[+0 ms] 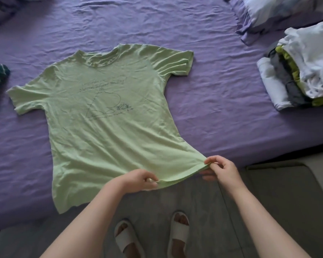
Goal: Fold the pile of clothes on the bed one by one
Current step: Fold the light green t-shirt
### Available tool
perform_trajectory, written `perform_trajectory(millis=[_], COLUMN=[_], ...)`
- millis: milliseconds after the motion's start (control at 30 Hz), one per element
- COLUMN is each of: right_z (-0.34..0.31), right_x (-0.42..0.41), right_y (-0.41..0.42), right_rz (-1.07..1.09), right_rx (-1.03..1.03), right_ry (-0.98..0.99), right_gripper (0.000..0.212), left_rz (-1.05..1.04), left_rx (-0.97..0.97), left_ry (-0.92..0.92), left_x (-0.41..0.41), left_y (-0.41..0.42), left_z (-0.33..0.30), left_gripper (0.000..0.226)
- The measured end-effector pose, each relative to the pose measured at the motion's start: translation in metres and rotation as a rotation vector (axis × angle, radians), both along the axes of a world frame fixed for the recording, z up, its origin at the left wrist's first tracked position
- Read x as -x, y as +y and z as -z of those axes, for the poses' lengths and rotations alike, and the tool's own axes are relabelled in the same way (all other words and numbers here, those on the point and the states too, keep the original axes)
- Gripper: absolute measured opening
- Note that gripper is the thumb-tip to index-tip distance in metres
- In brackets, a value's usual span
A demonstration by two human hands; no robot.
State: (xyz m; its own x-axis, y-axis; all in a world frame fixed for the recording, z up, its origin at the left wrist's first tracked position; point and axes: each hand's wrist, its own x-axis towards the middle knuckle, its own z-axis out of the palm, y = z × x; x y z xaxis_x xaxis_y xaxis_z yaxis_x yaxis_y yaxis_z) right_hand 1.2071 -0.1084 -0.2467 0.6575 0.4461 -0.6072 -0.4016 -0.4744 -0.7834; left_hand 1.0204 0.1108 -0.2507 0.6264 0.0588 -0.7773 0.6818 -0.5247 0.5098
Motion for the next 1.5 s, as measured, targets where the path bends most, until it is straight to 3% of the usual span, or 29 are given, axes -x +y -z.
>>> perform_trajectory(millis=[100,200,333,467,600,800,933,1167,1333,1500], right_z=[0.002,0.009,0.014,0.018,0.018,0.024,0.030,0.041,0.042,0.043], right_x=[-0.003,-0.001,-0.001,-0.004,-0.008,-0.015,-0.016,-0.035,-0.088,-0.142], right_y=[-0.004,-0.007,-0.006,0.007,0.037,0.096,0.128,0.184,0.247,0.309], right_rz=[0.060,-0.017,-0.179,-0.296,-0.338,-0.343,-0.347,-0.226,-0.130,0.029], right_rx=[0.016,0.094,0.238,0.294,0.302,0.434,0.516,0.345,0.169,0.000], right_ry=[0.065,-0.044,-0.246,-0.383,-0.430,-0.429,-0.435,-0.449,-0.426,-0.263], right_gripper=[0.025,0.010,0.024,0.022,0.033,0.038,0.037,0.033,0.048,0.055], left_rz=[-0.037,-0.233,-0.334,-0.186,-0.008,-0.069,0.087,0.116,0.354,0.405], left_rx=[-0.035,-0.159,-0.300,-0.448,-0.592,-0.633,-0.728,-0.682,-0.612,-0.568], left_ry=[0.013,-0.154,-0.322,-0.286,-0.218,-0.312,-0.431,-0.409,-0.241,-0.234], left_x=[-0.015,-0.041,-0.082,-0.108,-0.120,-0.141,-0.171,-0.241,-0.248,-0.244], left_y=[-0.015,-0.027,-0.030,-0.024,-0.018,0.026,0.084,0.150,0.169,0.172], left_z=[0.001,-0.001,0.000,0.010,0.018,0.022,0.021,0.025,0.051,0.066], left_gripper=[0.032,0.024,0.023,0.039,0.050,0.058,0.057,0.040,0.065,0.078])
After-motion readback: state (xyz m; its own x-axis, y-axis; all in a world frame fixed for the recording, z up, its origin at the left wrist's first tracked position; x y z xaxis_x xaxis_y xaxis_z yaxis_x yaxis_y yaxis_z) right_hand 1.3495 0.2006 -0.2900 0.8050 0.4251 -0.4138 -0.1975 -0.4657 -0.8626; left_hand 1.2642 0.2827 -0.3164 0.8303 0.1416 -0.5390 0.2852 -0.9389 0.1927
